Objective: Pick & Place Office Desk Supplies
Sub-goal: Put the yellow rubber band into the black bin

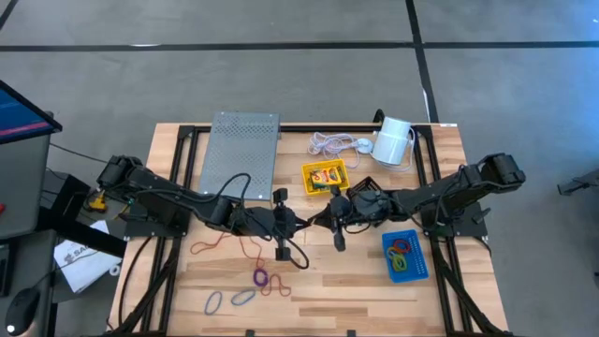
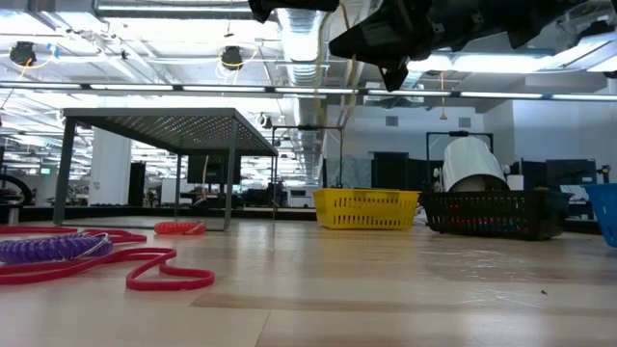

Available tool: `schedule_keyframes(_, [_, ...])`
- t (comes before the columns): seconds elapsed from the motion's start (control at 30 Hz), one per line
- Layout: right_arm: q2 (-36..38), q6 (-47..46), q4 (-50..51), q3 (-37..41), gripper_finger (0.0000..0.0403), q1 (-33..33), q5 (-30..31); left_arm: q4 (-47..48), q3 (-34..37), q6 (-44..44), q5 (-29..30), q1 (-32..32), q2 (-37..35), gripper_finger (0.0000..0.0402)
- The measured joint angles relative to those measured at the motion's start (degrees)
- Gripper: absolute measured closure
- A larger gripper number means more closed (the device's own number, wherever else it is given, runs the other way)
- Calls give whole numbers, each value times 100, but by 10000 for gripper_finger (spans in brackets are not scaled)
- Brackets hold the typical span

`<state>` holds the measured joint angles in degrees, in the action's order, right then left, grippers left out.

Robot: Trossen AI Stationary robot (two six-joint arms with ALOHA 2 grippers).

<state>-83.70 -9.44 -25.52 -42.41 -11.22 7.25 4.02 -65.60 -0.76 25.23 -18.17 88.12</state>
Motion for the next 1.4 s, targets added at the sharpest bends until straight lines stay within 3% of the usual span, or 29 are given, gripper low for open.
schedule_keyframes(0.17, [2,-2,2,0,402,0,-33,-42,-4,-100,1,0,0,376])
schedule_keyframes(0.53, [182,-1,143,4,402,-28,-123,-64,-4,-258,291,0,0,248])
schedule_keyframes(0.7, [380,26,239,4,403,-20,-123,83,-2,-296,429,-29,-251,212])
schedule_keyframes(1.1, [1142,87,985,4,403,202,-125,156,476,-641,348,-179,-1542,228])
schedule_keyframes(1.4, [2518,-351,3404,4,403,892,-146,314,1256,-1336,83,-251,-1979,247])
